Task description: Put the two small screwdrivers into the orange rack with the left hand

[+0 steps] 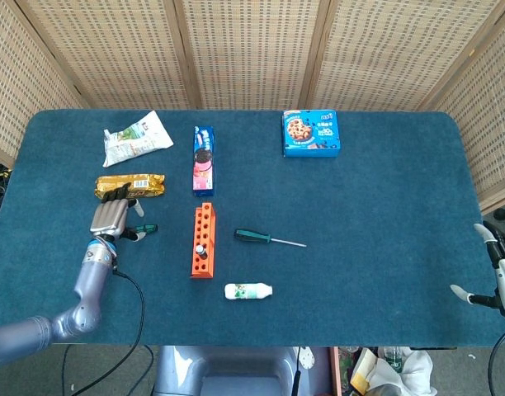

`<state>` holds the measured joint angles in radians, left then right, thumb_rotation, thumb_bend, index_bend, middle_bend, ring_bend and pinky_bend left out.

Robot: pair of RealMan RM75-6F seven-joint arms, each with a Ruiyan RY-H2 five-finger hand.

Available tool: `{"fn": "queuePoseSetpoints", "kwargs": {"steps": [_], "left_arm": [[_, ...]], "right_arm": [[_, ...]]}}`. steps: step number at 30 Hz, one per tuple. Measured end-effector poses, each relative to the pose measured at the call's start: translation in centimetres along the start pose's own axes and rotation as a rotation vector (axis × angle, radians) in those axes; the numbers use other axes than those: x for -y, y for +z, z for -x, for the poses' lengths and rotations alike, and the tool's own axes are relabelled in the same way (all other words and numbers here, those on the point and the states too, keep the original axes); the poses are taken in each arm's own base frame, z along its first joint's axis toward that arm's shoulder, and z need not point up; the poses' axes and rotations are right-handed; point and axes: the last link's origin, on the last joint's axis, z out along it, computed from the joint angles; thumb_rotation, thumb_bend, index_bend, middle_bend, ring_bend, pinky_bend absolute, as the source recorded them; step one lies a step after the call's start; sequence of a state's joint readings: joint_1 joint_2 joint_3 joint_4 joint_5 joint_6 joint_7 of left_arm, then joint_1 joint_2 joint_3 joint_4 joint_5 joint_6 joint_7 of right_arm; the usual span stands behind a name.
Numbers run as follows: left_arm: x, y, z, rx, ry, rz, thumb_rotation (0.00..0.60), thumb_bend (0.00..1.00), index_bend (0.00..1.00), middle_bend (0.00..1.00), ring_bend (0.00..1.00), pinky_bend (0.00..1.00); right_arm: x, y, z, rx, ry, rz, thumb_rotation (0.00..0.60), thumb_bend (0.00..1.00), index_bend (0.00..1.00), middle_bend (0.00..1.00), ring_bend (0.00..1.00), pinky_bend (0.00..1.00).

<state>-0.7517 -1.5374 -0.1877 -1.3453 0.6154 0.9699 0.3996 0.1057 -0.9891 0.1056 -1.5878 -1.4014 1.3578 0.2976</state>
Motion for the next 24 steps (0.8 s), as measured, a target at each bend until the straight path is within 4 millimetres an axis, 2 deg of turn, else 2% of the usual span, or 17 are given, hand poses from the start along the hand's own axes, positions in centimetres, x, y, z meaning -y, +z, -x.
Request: {"fn": "queuePoseSetpoints", "kwargs": {"steps": [24], "left_arm": [[0.6,0.7,2.6,-0.067,0.038,-0.017,0.6,0.21,0.51,0.0,0.0,0.0]], "right_arm": [[-0.1,0.2,0.1,0.006,0.0,0.004,0.6,0.0,0.0,0.0,0.0,0.0]]}}
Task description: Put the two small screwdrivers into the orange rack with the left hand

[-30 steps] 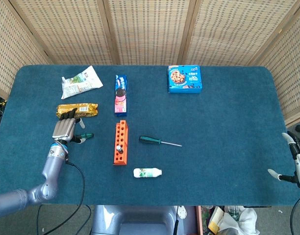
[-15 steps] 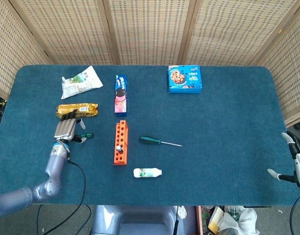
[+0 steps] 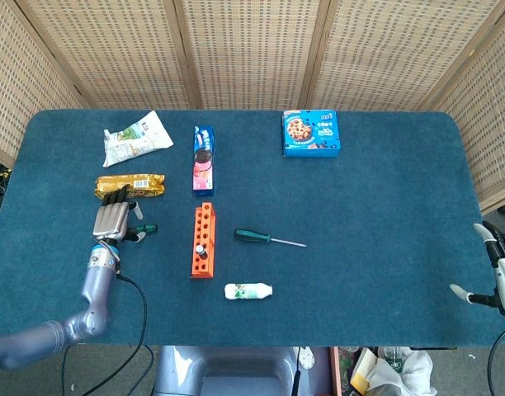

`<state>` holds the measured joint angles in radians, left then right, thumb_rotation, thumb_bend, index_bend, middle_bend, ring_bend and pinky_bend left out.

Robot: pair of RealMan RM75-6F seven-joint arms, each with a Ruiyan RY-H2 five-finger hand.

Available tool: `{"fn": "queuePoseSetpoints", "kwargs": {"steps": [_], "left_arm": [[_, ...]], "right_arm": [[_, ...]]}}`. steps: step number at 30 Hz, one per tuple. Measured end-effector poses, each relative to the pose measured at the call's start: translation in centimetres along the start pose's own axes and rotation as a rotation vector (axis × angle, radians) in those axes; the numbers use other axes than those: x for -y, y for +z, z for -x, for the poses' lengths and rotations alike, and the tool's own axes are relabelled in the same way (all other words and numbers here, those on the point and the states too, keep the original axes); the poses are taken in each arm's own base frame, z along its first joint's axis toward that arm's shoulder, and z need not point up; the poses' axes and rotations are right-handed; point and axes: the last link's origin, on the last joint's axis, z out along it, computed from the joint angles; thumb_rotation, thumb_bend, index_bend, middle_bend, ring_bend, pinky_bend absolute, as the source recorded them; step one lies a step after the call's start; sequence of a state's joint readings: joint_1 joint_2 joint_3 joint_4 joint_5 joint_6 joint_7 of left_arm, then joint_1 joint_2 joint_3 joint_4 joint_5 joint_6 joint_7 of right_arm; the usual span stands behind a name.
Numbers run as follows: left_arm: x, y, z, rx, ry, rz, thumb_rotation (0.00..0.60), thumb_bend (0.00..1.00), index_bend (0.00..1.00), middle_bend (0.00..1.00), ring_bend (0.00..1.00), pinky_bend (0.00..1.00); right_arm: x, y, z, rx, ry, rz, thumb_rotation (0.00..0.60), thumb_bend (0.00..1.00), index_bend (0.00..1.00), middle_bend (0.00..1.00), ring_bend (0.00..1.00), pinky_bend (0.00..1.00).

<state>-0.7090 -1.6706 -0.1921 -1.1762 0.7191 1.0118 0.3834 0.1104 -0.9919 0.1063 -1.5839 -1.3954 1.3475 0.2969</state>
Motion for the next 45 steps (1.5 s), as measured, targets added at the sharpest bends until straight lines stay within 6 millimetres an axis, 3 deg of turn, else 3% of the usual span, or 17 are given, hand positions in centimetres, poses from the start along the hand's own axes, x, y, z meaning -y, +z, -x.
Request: {"fn": "queuePoseSetpoints", "kwargs": {"steps": [20,30,39,45], "left_arm": [[-0.1,0.0,1.0,0.02,-0.003,-0.013,0.6,0.23,0.52,0.0,0.0,0.0],[-0.1,0.0,1.0,0.018,0.014,-0.011,0.6,0.41,0.65,0.0,0.0,0.0],[-0.1,-0.1,0.5,0.014,0.007,-0.005,0.6,0.5,0.66,0.0,0.0,0.0],[-0.3,-0.7,-1.0,-0.015,-0.04,0.024,0.6,0.53,0.66,0.0,0.0,0.0]], "right_arm": [[0.0,0.0,0.0,0.002,0.004,-0.001,0.6,0.0,0.0,0.0,0.0,0.0],[0.0,0.0,0.0,0.002,0.006,0.0,0.6,0.0,0.0,0.0,0.0,0.0],[0.0,0.0,-0.1,0.003,0.007,-0.001,0.6,0.0,0.0,0.0,0.0,0.0],[-0.1,0.1,-0.1,0.003,0.009,-0.001,0.6,0.0,0.0,0.0,0.0,0.0]]}}
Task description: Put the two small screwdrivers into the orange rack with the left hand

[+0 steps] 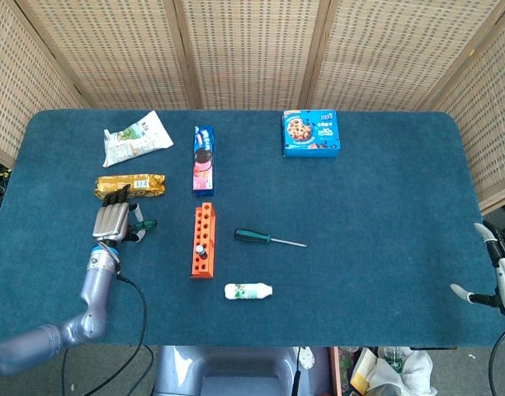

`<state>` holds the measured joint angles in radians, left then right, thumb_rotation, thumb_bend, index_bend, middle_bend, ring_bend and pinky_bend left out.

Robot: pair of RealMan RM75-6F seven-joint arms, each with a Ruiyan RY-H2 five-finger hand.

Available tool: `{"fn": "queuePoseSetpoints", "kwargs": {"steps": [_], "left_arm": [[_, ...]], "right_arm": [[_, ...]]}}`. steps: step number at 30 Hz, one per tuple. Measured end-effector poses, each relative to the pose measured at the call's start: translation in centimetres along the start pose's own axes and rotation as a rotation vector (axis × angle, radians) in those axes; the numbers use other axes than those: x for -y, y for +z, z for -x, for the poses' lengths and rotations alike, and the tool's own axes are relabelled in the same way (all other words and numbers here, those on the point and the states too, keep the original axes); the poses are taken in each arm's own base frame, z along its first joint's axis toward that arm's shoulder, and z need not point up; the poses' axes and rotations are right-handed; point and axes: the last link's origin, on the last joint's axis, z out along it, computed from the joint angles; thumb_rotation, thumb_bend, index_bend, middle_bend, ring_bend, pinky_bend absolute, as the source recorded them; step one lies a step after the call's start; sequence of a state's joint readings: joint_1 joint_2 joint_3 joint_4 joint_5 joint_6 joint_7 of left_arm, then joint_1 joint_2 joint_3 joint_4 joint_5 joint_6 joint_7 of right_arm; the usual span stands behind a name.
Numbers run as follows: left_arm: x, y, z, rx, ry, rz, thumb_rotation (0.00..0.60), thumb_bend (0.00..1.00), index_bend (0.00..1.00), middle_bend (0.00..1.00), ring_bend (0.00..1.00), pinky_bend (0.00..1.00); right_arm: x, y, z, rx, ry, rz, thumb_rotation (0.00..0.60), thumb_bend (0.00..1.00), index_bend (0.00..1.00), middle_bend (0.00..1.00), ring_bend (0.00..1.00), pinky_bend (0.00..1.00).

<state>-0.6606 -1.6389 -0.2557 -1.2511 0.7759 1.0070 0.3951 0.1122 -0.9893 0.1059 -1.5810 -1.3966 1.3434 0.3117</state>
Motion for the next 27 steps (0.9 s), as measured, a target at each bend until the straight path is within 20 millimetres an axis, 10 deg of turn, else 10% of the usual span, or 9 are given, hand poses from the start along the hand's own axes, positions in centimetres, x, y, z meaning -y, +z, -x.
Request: {"fn": "queuePoseSetpoints", "kwargs": {"steps": [15,27], "left_arm": [[-1.1,-3.4,-7.5,-0.072,-0.302,0.142,0.6,0.54,0.66,0.0,0.0,0.0],[-3.5,-5.2,-10.5,-0.078,-0.878,0.366,0.6,0.54,0.66,0.0,0.0,0.0]], "right_arm": [[0.2,-0.1,0.1,0.002,-0.003,-0.006,0.6,0.0,0.0,0.0,0.0,0.0],[0.2,-0.1,0.1,0.001,-0.007,-0.005,0.6,0.0,0.0,0.0,0.0,0.0]]}}
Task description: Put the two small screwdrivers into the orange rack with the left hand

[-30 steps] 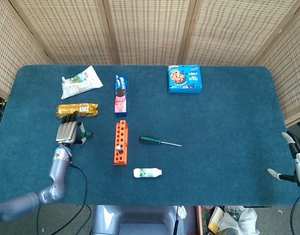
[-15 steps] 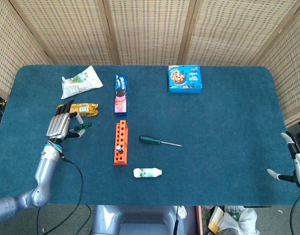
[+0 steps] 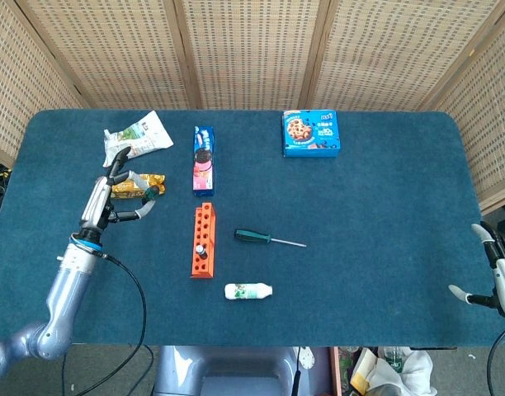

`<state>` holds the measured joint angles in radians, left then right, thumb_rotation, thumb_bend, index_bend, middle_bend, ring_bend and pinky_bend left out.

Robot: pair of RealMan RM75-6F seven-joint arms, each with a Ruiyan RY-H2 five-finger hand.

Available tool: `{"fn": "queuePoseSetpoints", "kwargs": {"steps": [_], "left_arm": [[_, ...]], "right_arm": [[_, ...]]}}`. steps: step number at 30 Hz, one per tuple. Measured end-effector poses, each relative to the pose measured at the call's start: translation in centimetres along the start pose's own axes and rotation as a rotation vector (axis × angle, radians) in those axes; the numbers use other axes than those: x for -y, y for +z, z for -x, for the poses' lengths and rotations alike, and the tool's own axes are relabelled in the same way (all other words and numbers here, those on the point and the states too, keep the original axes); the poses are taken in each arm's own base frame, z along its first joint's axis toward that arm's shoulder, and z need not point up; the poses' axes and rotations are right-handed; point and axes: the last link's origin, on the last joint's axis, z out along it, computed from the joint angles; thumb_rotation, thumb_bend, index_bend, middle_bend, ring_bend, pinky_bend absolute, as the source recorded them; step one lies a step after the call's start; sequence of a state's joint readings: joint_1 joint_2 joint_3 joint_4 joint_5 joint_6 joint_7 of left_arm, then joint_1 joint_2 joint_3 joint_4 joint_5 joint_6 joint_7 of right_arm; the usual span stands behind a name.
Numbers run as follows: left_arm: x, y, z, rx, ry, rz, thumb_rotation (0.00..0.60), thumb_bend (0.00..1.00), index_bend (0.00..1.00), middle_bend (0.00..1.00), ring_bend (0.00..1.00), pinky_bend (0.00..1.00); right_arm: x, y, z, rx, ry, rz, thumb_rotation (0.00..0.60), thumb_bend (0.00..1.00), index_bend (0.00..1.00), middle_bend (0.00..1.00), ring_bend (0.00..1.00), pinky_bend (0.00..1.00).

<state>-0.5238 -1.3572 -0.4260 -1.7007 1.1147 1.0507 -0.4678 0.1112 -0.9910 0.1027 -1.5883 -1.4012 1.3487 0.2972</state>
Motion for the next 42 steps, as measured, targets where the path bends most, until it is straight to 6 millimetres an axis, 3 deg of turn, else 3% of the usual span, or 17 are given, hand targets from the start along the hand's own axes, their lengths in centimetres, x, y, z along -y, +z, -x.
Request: {"fn": "queuePoseSetpoints", "kwargs": {"steps": [5,11,19,42], "left_arm": [[-1.3,0.1,1.3,0.048,-0.235,0.08,0.6,0.54,0.66,0.0,0.0,0.0],[-2.3,1.1,3.9,0.112,-0.346,0.12,0.6,0.54,0.66,0.0,0.0,0.0],[-1.9,2.3,6.1,0.139,-0.369,0.095,0.6,0.55,0.66,0.0,0.0,0.0],[-0.3,2.5,7.9,0.176,-0.379,0.066,0.6,0.55,0.66,0.0,0.0,0.0]], "right_arm": [[-0.1,0.0,0.0,-0.001,-0.001,0.002,0.6,0.0,0.0,0.0,0.0,0.0],[-0.1,0.1,0.0,0.0,-0.002,0.006,0.6,0.0,0.0,0.0,0.0,0.0],[-0.4,0.3,-0.2,-0.004,0.002,0.02,0.6,0.0,0.0,0.0,0.0,0.0],[-0.6,0.6,0.0,0.007,0.004,0.028,0.6,0.0,0.0,0.0,0.0,0.0]]}}
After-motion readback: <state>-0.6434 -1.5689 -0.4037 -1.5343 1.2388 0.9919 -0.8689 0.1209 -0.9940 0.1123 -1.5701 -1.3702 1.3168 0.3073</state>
